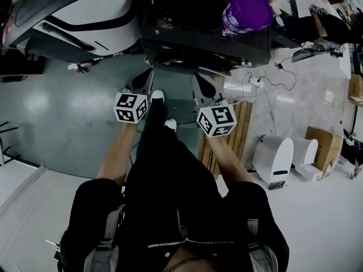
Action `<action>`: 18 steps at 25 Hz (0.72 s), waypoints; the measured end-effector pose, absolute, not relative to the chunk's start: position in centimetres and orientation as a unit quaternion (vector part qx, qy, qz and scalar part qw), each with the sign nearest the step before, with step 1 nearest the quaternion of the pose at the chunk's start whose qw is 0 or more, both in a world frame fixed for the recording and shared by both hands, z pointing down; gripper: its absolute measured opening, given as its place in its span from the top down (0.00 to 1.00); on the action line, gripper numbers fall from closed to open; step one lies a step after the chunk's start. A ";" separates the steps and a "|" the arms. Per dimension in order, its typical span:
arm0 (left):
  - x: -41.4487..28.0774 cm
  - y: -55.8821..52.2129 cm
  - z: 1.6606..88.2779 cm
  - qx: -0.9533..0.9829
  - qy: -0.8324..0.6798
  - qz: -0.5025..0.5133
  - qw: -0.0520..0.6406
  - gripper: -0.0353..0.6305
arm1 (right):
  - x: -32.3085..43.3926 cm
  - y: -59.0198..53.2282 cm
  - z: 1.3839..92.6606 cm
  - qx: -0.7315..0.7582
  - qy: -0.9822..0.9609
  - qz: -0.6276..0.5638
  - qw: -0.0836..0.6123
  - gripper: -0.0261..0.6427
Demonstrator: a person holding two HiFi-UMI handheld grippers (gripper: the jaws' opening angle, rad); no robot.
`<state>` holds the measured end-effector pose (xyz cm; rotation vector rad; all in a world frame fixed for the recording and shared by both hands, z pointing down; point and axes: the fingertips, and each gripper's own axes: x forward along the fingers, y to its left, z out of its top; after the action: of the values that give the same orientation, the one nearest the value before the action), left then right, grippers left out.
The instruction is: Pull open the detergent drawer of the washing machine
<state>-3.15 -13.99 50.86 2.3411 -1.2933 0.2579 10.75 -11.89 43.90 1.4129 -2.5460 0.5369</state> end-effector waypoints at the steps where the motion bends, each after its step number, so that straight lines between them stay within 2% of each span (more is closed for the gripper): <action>1: -3.2 -14.2 51.2 0.847 -0.470 0.087 0.232 0.91 | 10.7 -12.0 44.2 0.475 -0.856 0.181 0.093 0.95; 7: -2.5 -15.9 53.3 0.846 -0.444 0.035 0.292 0.91 | 10.7 -12.6 45.5 0.475 -0.852 0.192 0.104 0.95; 8: -2.4 -16.2 53.7 0.844 -0.438 0.015 0.311 0.88 | 10.7 -12.6 45.7 0.476 -0.851 0.194 0.106 0.95; 10: -2.2 -17.0 54.4 0.837 -0.426 -0.023 0.343 0.74 | 10.8 -12.7 46.1 0.478 -0.849 0.199 0.108 0.95; 14: -1.5 -18.3 55.6 0.827 -0.400 -0.079 0.388 0.58 | 11.2 -12.8 46.6 0.483 -0.843 0.205 0.115 0.95; 18: -0.8 -19.5 56.6 0.809 -0.372 -0.134 0.436 0.50 | 12.0 -12.6 47.1 0.492 -0.836 0.210 0.122 0.95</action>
<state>-0.77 -19.47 56.57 2.0127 -0.9251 -0.3344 12.02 -12.56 47.13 1.4358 -2.4399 0.6127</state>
